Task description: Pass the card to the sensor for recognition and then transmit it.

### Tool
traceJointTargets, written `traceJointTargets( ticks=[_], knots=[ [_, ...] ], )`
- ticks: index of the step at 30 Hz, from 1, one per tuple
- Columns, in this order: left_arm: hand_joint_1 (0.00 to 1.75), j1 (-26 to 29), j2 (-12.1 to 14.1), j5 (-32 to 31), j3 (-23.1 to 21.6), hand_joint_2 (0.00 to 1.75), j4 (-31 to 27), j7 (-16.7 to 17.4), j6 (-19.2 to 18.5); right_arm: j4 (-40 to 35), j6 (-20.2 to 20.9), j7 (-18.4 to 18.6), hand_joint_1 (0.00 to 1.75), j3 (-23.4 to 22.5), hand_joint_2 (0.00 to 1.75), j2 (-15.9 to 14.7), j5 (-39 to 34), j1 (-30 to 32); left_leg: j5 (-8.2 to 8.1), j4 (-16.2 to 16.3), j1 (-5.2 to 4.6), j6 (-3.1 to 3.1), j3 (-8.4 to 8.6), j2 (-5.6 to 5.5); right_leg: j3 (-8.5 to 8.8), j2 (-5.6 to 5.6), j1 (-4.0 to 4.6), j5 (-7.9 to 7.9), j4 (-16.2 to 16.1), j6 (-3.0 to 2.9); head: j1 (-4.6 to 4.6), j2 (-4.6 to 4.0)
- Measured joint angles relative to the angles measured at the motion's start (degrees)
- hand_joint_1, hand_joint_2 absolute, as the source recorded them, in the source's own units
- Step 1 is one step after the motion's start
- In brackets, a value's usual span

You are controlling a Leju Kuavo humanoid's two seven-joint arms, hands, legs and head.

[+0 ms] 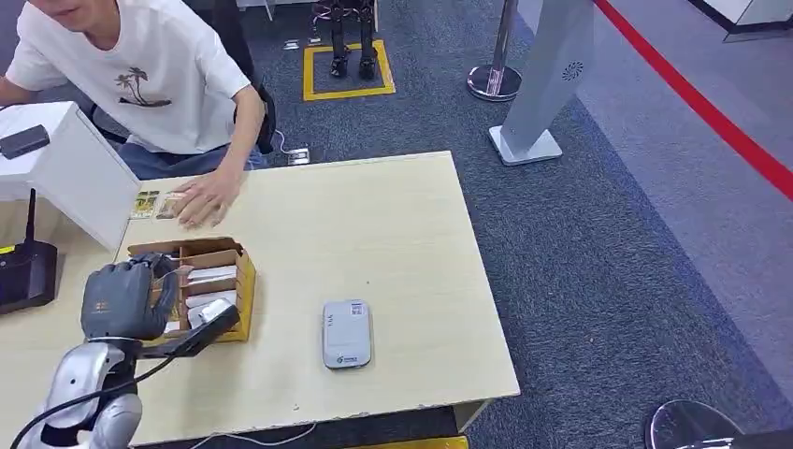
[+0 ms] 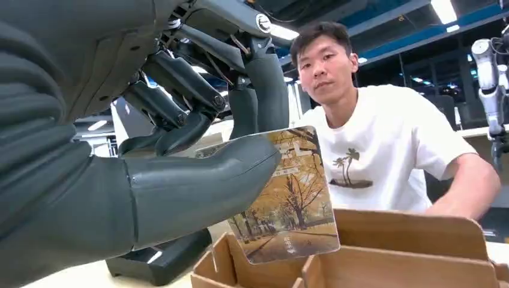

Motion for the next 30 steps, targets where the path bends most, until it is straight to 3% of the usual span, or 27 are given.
traceJointTargets(
  ticks=[6,9,14,30],
  knots=[
    [1.75,-0.17,0.88,-1.12,0.66,1.75,-0.26,0.88,0.26,0.00,0.00,0.07,0.00,0.00,1.75,0.00,0.26,0.00,0.00,0.00,0.01,0.00,0.00,0.00,0.00,0.00,0.00,0.00,0.00,0.00,0.02,0.00],
    [1.75,-0.70,2.56,-3.74,2.10,1.75,-0.06,2.21,0.20,0.00,0.11,0.37,0.00,0.00,1.75,0.00,1.49,0.01,0.00,0.00,0.03,0.00,0.00,0.01,-0.02,0.01,0.01,0.00,0.00,0.00,-0.02,0.00],
    [1.75,-3.64,5.14,-4.63,5.44,1.75,2.03,1.69,0.20,0.00,0.44,0.48,0.00,0.00,1.75,-0.09,2.45,-0.03,0.02,0.00,0.05,-0.02,0.01,0.01,0.00,0.01,0.02,0.01,0.03,-0.01,-0.02,0.00],
    [1.75,-7.37,6.99,-5.90,7.41,1.75,5.39,1.77,-0.04,-0.02,0.88,0.50,0.00,0.00,1.75,-0.11,3.98,-0.09,0.02,0.00,0.04,-0.02,0.00,-0.01,-0.02,-0.01,0.01,0.01,0.02,-0.01,0.00,0.00]
  ],
)
